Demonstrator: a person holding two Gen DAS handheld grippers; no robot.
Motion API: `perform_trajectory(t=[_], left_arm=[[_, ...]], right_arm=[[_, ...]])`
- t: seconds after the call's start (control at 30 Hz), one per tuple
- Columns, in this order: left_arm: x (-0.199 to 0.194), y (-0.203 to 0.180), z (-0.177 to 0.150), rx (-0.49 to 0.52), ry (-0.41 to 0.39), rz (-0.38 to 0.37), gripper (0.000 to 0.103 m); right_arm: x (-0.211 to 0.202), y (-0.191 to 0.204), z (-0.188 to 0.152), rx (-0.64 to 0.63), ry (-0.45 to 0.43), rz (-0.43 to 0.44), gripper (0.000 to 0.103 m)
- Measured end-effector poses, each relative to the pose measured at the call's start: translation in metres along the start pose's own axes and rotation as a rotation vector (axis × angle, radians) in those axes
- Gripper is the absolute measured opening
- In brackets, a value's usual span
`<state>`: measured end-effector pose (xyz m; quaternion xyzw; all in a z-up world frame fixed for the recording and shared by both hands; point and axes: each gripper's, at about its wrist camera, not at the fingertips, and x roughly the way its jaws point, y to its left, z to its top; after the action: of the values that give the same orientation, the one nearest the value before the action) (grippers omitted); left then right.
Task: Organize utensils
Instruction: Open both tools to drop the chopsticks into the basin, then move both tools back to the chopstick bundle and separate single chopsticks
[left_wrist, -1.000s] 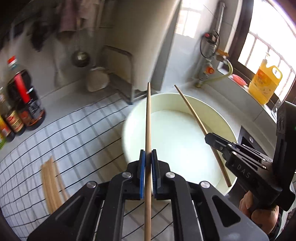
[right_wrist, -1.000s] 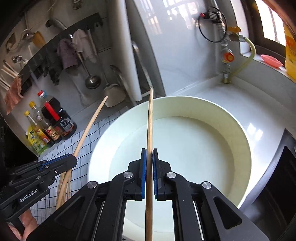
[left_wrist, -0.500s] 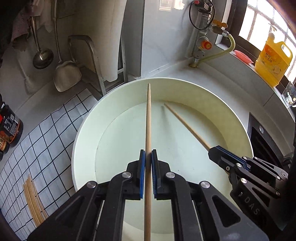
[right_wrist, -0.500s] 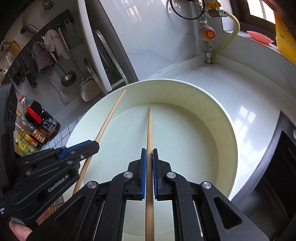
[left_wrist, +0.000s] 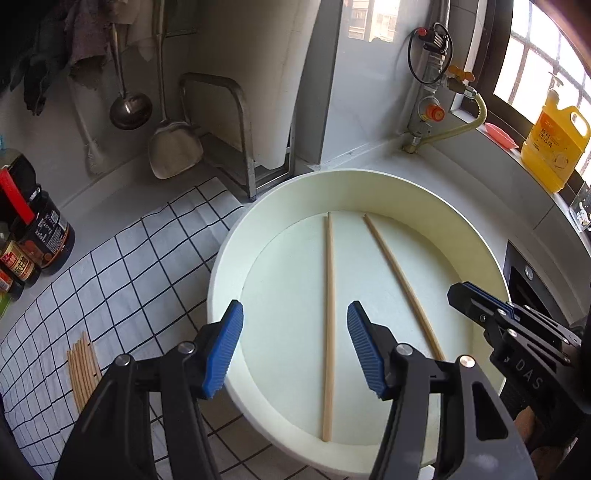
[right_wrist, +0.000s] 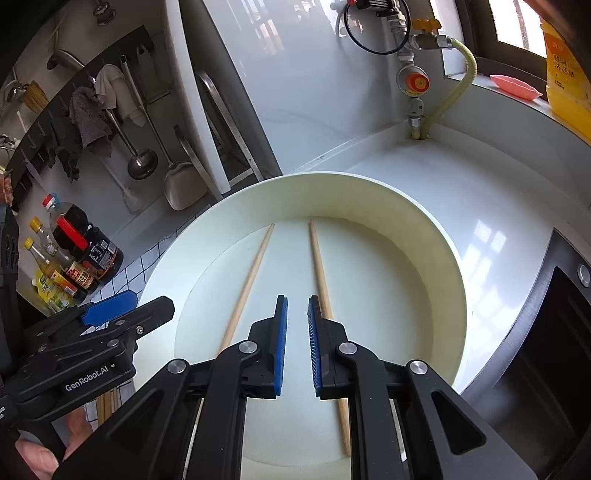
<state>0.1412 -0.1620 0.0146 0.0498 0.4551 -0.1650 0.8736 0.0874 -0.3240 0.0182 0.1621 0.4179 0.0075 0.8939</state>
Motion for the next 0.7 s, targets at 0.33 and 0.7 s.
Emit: perform_trajectory(t=[0.33,0.7], left_arm=[[-0.040,0.057,-0.045,-0.051,-0.035,0.081,0.058],[-0.070,0.143,-0.101,-0.154,-0.041,0.200,0.058]], right_arm=[[0.004,0.053,-0.015,-0.121,0.018,0.065,0.015],[0.003,0.125,-0.048,-0.262,0.024,0.159,0.027]])
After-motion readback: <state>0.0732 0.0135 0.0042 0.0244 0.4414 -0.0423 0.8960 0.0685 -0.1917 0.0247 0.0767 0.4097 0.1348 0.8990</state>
